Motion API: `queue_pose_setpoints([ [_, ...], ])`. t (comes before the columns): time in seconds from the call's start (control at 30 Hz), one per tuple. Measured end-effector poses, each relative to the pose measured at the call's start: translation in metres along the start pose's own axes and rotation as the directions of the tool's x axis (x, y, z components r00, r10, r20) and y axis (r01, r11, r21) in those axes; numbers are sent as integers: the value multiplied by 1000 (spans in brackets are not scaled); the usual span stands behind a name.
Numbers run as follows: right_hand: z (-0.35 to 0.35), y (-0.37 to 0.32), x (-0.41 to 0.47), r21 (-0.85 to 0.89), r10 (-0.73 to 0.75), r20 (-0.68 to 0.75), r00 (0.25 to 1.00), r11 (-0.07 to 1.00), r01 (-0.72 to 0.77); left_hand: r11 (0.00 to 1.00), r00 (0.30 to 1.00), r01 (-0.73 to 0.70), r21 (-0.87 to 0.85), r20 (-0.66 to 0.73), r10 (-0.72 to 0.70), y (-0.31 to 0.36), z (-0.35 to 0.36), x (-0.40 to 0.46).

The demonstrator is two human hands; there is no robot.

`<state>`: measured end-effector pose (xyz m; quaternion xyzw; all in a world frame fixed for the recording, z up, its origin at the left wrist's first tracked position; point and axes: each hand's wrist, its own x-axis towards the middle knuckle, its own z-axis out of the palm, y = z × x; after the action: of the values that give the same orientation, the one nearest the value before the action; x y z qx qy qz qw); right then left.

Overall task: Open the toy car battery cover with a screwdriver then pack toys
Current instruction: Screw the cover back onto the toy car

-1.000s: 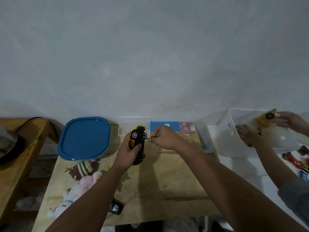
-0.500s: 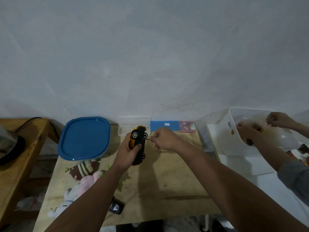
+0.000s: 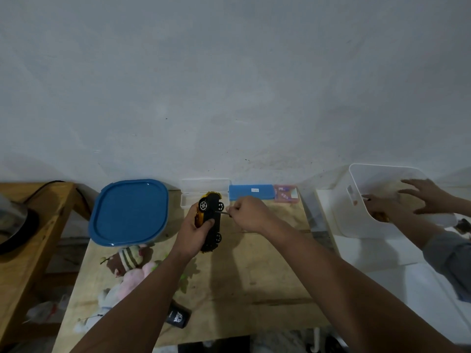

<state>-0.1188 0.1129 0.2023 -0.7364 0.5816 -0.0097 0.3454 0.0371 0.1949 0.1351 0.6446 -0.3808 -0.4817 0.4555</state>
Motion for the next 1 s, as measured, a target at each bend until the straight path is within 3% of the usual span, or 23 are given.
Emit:
queue_pose_setpoints([
  [0.17,-14,3,3,92,-32,-27,999,995,34,1000,1000,4,16,-1,-4,2,0,2],
  [0.3,-4,2,1,-78,-53,-40,998,996,50,1000,1000,7,23,-7,-7,0,0,1],
  [0.5,-11,5,4,64,-55,-51,997,996,58,1000,1000,7,28,9,-7,2,0,4],
  [0.67,-9,4,1,-110,-54,-14,998,993,52,1000,1000,8,29,23,-9,-2,-2,4],
  [0.87,-21,1,1,69,-30,-1,1000,997,30,1000,999,11,23,47,-12,-1,-2,6],
  [1.0,-14,1,3,-36,-25,-2,1000,999,25,1000,999,24,10,32,-24,-4,-4,5],
])
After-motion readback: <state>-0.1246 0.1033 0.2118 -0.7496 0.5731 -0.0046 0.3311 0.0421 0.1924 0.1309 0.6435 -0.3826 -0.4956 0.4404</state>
